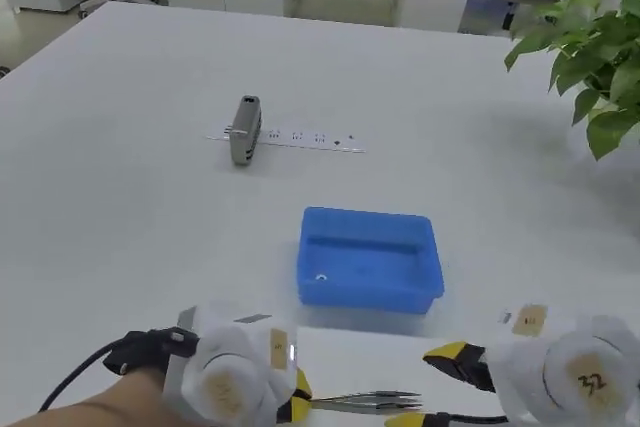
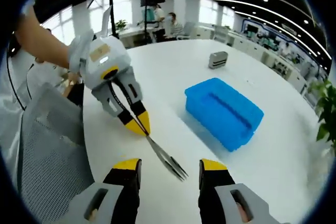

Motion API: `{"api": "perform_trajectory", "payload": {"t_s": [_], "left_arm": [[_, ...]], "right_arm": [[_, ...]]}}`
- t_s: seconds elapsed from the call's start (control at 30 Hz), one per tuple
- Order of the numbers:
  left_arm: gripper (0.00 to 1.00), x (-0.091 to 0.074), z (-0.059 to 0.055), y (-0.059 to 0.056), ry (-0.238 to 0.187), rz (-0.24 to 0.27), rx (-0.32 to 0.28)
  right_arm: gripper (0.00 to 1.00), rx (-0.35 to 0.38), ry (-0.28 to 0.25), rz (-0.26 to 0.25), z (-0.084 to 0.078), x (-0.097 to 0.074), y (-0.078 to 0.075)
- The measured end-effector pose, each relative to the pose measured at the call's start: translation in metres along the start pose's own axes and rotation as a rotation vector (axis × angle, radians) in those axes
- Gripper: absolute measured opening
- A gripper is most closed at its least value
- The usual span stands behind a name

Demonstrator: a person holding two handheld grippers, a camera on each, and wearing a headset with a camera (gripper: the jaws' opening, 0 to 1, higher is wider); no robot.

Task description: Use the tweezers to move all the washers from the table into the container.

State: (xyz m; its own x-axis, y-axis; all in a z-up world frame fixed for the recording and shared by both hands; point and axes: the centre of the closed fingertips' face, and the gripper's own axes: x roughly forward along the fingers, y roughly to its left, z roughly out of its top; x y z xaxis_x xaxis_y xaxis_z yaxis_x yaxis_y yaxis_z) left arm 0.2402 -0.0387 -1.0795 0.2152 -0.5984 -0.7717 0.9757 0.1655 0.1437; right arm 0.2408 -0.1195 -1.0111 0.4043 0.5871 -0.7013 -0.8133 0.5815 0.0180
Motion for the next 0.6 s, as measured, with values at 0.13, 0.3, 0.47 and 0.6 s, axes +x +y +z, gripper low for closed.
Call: {"api": "perform_trajectory", "payload": {"t_s": [0.13,0.3,0.47,0.6], "left_arm": [[0.00,0.001,0.001,0.001,0.026,-0.004,0.004],[0.05,-0.001,-0.002,0.005,0.053,0.040,-0.096],[0.19,-0.015,-0.007,0.009,0.041,0.109,-0.225],[0.38,-0.036,-0.006,0.008,-0.012,0.174,-0.368]], "right_arm": [[0.55,0.132,-0.083,-0.088,0.005,-0.017,-0.007],[0.60,0.196,-0.170,-0.155,0.010,-0.039,-0.012],[0.71,0.206,-0.180,-0.204,0.004,-0.056,-0.013],[0.79,0.227,-0.236,-0.231,0.006,-0.069,-0.014]]}}
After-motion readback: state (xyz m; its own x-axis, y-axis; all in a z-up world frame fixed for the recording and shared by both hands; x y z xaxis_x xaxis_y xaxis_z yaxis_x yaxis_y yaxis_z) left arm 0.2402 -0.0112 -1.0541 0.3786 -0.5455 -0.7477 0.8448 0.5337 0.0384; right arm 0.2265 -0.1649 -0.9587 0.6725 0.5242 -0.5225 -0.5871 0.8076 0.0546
